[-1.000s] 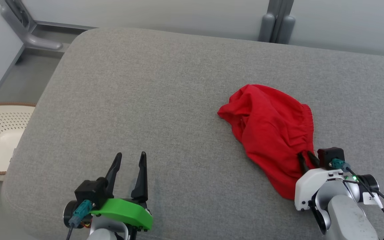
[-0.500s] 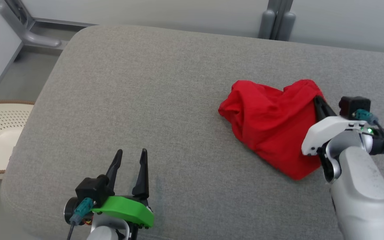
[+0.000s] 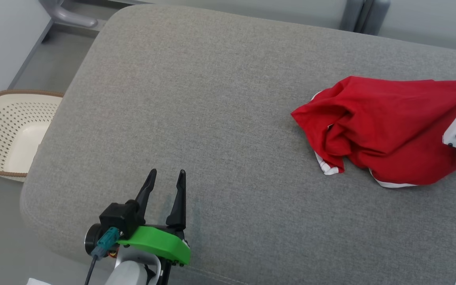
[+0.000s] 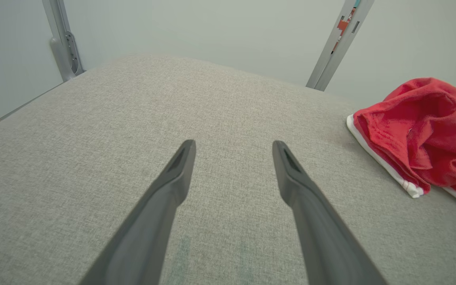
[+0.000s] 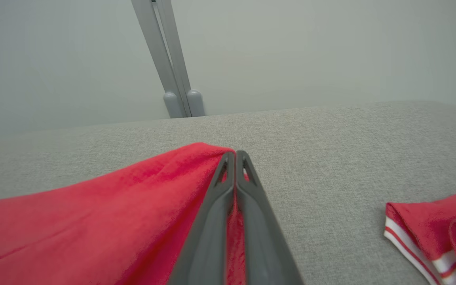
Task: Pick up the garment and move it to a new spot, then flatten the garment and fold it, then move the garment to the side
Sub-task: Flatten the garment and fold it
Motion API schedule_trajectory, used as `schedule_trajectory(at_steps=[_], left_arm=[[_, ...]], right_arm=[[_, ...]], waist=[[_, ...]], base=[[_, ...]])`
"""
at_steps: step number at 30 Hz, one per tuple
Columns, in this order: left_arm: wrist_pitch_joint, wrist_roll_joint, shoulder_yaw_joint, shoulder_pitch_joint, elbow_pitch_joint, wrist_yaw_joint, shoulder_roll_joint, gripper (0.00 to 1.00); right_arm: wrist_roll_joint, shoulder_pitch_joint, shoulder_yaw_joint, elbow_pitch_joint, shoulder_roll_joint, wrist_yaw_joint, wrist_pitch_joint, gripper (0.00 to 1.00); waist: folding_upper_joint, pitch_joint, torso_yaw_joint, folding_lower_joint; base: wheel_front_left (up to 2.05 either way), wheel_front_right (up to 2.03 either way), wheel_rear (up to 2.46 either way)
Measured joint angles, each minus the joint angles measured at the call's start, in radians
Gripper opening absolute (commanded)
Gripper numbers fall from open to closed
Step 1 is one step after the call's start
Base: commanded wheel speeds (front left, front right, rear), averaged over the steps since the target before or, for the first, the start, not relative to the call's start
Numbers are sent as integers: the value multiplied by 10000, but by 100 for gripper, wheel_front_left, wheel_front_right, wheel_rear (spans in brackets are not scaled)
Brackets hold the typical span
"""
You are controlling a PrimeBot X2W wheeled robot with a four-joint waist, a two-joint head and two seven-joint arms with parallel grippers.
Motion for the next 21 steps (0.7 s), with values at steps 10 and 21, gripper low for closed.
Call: schedule_trajectory(at_steps=[10,21], left_arm=[[-2,144,58,28,221,-92,-69,100],[4,209,77,540,303,-77,58,100]], right_arm=[[-1198,-82,-500,865,460,0,-1346,100],[-336,1080,1973,819,1080,0,-2167,100]], waist=[[0,-109,-190,0],[0,-1266,-1055,0]], base=[[0,0,0],[0,0,0]])
